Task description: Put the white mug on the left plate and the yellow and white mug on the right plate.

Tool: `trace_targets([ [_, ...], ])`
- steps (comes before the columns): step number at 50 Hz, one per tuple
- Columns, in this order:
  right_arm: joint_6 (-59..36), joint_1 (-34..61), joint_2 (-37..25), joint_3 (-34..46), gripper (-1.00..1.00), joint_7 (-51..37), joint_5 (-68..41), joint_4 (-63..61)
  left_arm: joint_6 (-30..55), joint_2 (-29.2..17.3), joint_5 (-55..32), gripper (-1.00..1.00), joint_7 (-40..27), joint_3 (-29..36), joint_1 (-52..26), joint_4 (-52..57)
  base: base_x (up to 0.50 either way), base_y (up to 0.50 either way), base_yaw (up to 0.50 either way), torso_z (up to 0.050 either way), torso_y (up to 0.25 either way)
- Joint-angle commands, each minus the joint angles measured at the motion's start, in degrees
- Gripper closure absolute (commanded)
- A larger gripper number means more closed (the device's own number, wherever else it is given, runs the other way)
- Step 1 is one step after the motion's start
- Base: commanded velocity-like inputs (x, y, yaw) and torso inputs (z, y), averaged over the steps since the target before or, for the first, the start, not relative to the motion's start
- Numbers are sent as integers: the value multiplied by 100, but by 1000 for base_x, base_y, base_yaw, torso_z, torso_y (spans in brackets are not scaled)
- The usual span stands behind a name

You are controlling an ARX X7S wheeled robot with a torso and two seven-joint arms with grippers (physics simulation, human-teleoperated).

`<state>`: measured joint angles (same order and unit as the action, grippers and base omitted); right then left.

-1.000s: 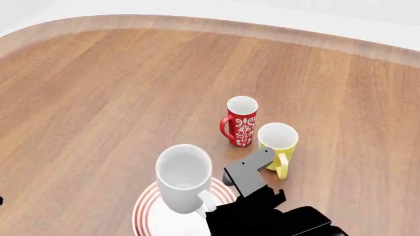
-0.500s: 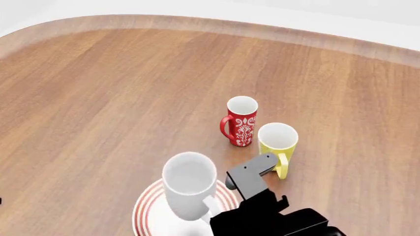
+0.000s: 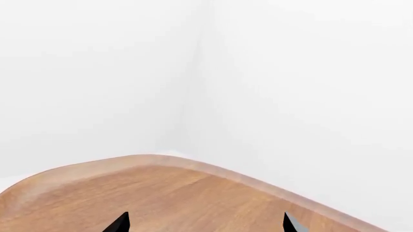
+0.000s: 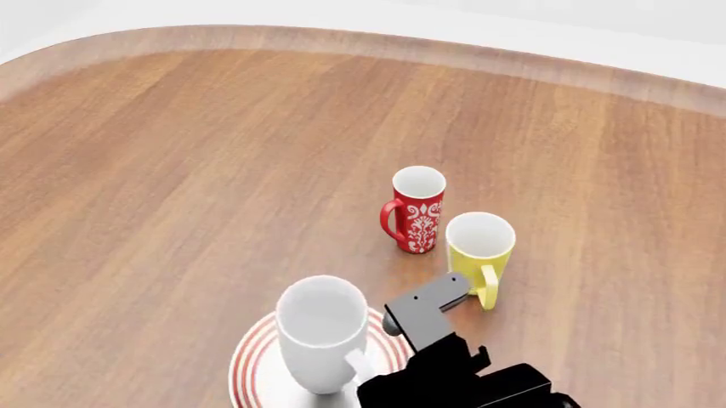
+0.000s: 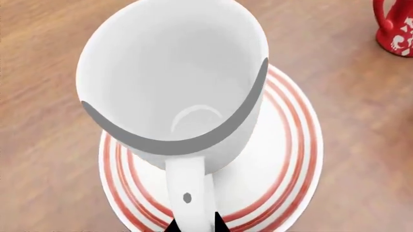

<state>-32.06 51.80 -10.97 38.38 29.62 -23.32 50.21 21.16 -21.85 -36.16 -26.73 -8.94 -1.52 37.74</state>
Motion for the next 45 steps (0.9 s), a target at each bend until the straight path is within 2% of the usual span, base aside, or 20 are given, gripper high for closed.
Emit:
trace_targets([
  [1,-31,90,43,8,100,8,1,51,13,-24,-41,-100,-33,2,-3,41,0,0,0,0,0],
  [2,-2,125,68,0,-100,-28,18,148,9,-25,-39,-100,-33,4,-4,38,0,0,0,0,0],
  [10,-272,-29,-126,-46,-100,-217,-61,-415,-4,-36,-61,-100,-46,-8,-9,26,0,0,0,0,0],
  [19,-1500,-805,-1058,-443,-100,-927,-595,-2853,-2,-35,-67,-100,-72,24,-43,20,0,0,0,0,0],
  [30,-2081,-1259,-1708,-1080,-100,-1420,-1158,-4478,0,-36,0,-100,-71,140,-145,-60,0,0,0,0,0],
  [36,-1845,-1424,-1911,-1454,-100,-1545,-1311,-5054,-6,-46,-1,-100,-68,157,-170,-87,0,0,0,0,0],
  [45,-498,-1979,-2056,-1947,-100,-1398,-1228,-5490,1,-67,-8,-100,-91,182,-163,-27,0,0,0,0,0],
])
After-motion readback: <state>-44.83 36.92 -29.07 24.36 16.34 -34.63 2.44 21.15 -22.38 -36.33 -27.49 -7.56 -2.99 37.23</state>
